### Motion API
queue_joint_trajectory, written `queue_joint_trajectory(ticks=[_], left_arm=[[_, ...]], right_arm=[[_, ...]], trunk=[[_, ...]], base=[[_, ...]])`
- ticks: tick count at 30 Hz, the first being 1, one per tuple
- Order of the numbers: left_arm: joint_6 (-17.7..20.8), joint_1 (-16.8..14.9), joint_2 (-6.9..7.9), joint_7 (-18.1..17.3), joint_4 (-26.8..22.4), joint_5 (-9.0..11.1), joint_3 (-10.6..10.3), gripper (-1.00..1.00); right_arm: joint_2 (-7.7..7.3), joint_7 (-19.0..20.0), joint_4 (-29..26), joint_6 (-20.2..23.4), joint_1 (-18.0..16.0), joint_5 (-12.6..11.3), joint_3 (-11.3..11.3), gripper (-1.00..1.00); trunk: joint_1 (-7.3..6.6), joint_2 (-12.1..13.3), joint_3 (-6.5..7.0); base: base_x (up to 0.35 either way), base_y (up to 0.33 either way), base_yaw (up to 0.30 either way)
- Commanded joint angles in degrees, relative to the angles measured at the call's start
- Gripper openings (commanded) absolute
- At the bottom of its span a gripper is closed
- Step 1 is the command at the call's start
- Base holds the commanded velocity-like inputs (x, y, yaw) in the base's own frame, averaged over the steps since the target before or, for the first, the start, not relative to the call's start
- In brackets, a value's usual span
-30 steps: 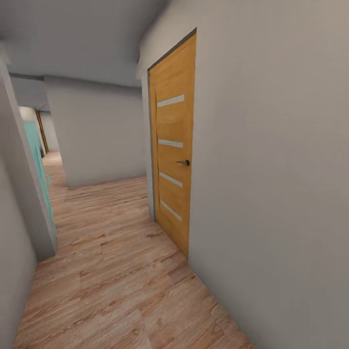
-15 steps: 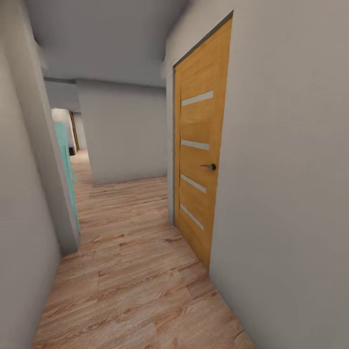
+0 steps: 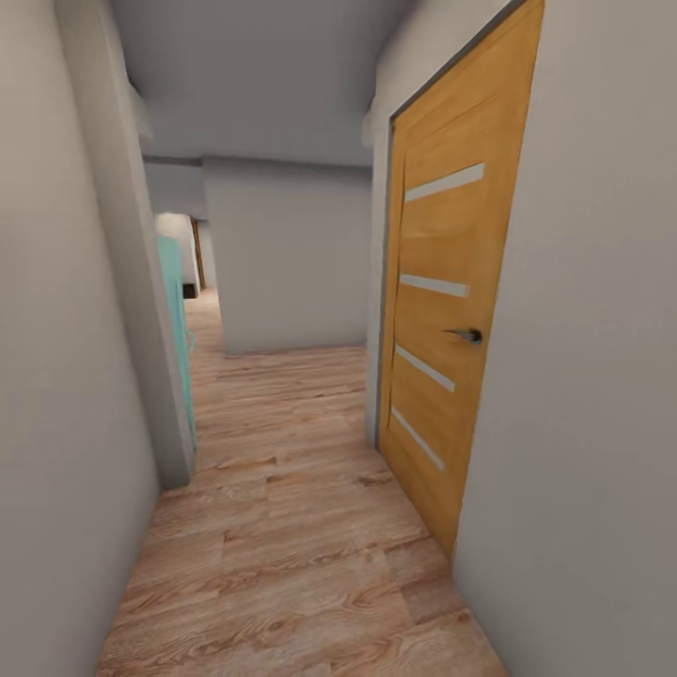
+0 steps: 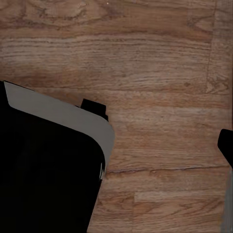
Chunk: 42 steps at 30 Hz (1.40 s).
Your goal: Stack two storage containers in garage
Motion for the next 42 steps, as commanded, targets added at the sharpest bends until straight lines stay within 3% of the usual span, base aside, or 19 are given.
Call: queue_joint_trajectory(ticks=[1,22,42], left_arm=[[-0.09,0.01,-0.03,0.06,-0.05,0.08,0.43,1.00],[-0.09,-0.01,-0.03,0.06,-0.05,0.04,0.38,1.00],[0.64,0.02,0.23,0.06,-0.05,0.15,0.34,1.00]], right_arm=[[0.02,-0.09,0.18,-0.34,-0.07,-0.37,0.48,1.00],[0.01,-0.15,0.18,-0.50,-0.07,-1.07,0.14,1.00],[0.19,-0.41,0.18,-0.39,-0.07,-0.09,0.47,1.00]], trunk=[[0.04,-0.03,-0.06],[0.04,-0.03,-0.06],[0.04,-0.03,-0.06]], base=[[0.322,0.000,0.287],[0.322,0.000,0.282],[0.322,0.000,0.018]])
